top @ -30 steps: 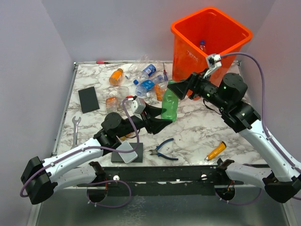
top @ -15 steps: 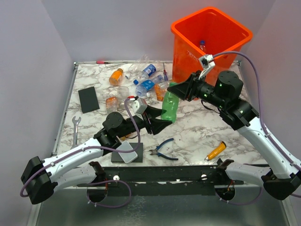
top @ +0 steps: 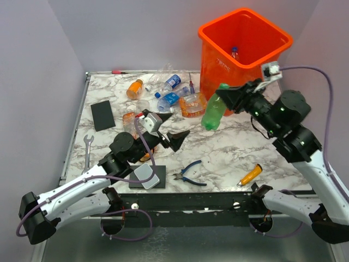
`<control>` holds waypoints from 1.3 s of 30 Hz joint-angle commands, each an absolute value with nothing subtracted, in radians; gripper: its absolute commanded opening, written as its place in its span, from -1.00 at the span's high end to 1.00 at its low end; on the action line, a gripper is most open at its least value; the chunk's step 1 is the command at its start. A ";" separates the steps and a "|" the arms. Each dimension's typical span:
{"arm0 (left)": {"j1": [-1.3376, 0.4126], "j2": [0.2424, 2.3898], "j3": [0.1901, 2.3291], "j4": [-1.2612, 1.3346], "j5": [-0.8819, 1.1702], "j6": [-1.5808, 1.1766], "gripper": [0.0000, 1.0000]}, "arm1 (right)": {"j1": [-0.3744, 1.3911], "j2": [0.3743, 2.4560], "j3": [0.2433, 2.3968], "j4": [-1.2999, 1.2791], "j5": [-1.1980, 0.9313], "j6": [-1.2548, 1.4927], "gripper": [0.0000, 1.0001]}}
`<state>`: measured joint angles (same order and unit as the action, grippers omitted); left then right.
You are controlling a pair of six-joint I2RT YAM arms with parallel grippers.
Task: Put the plastic bottles in the bin
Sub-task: Place the plastic bottle in the trash bin.
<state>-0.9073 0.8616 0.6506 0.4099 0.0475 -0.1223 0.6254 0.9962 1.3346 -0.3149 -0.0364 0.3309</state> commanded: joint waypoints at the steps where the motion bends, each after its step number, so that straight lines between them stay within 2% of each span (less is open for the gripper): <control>1: -0.908 0.809 0.677 0.296 -0.369 0.136 -0.98 | 0.627 0.866 1.352 -0.188 0.290 0.187 0.99; 4: -0.909 0.776 0.625 0.331 -0.497 0.200 -0.98 | 0.627 0.856 1.348 -0.024 0.444 0.096 0.99; 8: -0.909 0.706 0.516 0.430 -0.560 0.196 -0.98 | 0.627 1.006 1.477 0.072 0.716 -0.080 0.99; 11: -0.908 0.658 0.468 0.449 -0.597 0.182 -0.98 | 0.624 1.116 1.528 0.240 0.794 -0.208 0.99; 15: -0.910 0.628 0.444 0.466 -0.633 0.176 -0.98 | 0.563 1.248 1.604 0.435 0.798 -0.269 1.00; 22: -0.907 0.616 0.437 0.479 -0.626 0.158 -0.98 | 0.307 1.582 1.982 0.098 0.607 0.147 0.99; 27: -0.907 0.591 0.427 0.480 -0.637 0.170 -0.98 | 0.265 1.728 2.075 0.050 0.508 0.216 0.99; 32: -0.907 0.618 0.430 0.488 -0.618 0.152 -0.98 | 0.216 1.881 2.248 -0.179 0.363 0.368 0.99; 36: -0.907 0.626 0.433 0.477 -0.594 0.138 -0.98 | 0.216 1.906 2.218 -0.195 0.341 0.383 0.99; 37: -0.908 0.627 0.433 0.477 -0.596 0.141 -0.98 | 0.215 1.903 2.201 -0.189 0.337 0.380 0.95; 38: -0.908 0.625 0.431 0.477 -0.598 0.144 -0.98 | 0.216 1.899 2.183 -0.182 0.325 0.372 0.75; 39: -0.907 0.626 0.431 0.477 -0.601 0.147 -0.98 | 0.216 1.898 2.175 -0.183 0.309 0.360 0.38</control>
<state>-0.9073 0.6281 0.4358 0.4721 -0.6094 0.1532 0.2203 1.9083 2.2009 -0.1394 0.3885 0.3401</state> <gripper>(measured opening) 0.990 0.324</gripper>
